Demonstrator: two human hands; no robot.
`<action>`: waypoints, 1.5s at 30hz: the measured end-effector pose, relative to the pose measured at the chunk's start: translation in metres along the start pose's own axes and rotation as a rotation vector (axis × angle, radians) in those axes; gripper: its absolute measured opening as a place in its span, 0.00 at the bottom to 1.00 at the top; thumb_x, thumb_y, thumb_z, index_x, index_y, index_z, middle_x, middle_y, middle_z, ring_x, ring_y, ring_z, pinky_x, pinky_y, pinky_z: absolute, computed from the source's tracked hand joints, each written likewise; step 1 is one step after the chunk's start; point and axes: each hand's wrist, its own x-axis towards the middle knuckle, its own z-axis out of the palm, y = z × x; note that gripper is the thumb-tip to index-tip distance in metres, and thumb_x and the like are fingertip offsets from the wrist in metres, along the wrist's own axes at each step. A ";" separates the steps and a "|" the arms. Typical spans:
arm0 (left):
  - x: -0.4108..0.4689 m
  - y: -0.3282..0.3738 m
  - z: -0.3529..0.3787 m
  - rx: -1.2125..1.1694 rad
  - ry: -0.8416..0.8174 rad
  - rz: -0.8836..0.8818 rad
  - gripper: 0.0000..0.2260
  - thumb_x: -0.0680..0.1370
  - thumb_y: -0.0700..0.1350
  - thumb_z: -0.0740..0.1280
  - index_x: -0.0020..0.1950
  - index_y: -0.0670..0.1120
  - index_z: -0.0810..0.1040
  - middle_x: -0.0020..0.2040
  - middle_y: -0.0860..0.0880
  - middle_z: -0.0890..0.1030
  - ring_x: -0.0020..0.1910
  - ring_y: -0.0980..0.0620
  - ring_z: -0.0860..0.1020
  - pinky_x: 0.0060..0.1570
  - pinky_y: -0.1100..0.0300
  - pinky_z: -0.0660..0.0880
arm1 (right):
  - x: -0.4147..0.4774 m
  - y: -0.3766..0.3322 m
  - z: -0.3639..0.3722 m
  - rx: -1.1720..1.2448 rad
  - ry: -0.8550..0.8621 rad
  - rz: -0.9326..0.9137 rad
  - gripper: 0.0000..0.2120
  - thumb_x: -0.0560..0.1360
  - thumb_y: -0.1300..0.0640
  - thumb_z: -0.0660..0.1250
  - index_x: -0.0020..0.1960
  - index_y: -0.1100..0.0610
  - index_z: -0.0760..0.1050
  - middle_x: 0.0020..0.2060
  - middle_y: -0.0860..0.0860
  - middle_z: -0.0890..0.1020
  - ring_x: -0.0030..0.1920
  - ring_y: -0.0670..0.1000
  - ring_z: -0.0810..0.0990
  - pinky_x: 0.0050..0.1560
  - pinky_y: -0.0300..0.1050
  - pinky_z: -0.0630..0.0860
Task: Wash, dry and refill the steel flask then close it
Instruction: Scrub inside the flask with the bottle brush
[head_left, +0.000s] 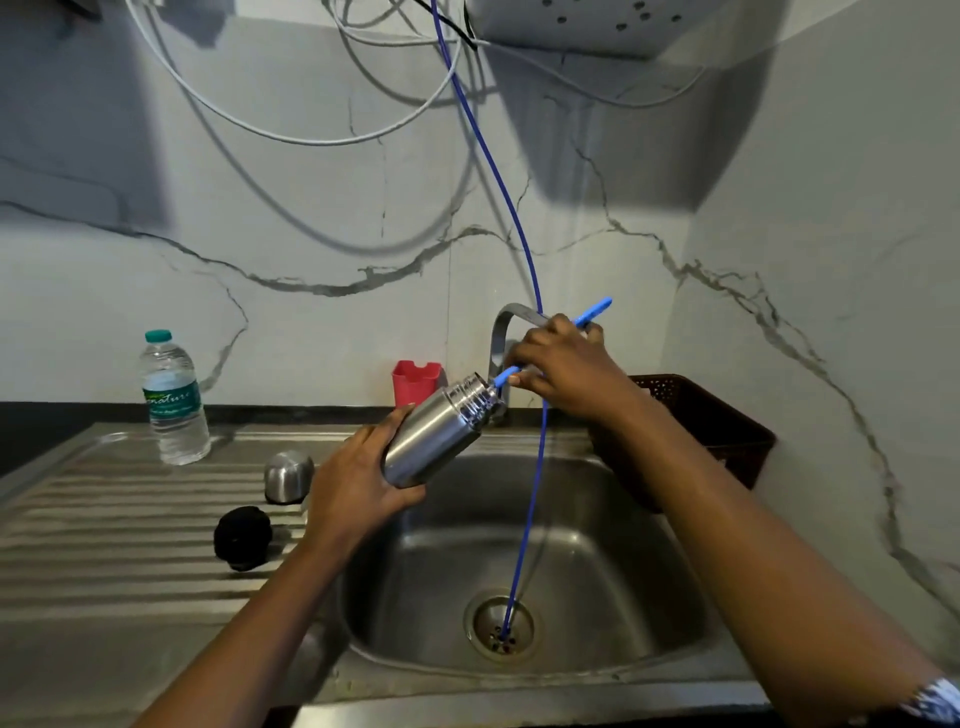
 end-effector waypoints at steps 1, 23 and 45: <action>0.000 -0.001 -0.001 0.005 -0.001 -0.004 0.44 0.62 0.53 0.78 0.75 0.54 0.63 0.61 0.46 0.78 0.54 0.45 0.78 0.49 0.51 0.77 | 0.001 -0.001 0.004 0.001 -0.009 -0.012 0.13 0.78 0.46 0.58 0.60 0.48 0.73 0.57 0.46 0.76 0.64 0.51 0.64 0.60 0.54 0.61; 0.011 -0.030 -0.037 0.298 0.051 -0.026 0.44 0.63 0.58 0.77 0.75 0.55 0.60 0.56 0.45 0.78 0.50 0.45 0.77 0.43 0.51 0.76 | 0.053 0.087 -0.012 0.310 0.184 0.054 0.09 0.75 0.48 0.65 0.53 0.49 0.80 0.37 0.38 0.74 0.48 0.45 0.65 0.50 0.49 0.58; 0.010 -0.024 -0.038 0.337 0.024 0.005 0.44 0.62 0.59 0.77 0.74 0.53 0.63 0.56 0.44 0.78 0.49 0.44 0.78 0.43 0.50 0.77 | 0.039 0.077 -0.004 0.385 0.227 0.124 0.09 0.75 0.47 0.66 0.51 0.49 0.79 0.39 0.42 0.75 0.51 0.47 0.66 0.54 0.51 0.59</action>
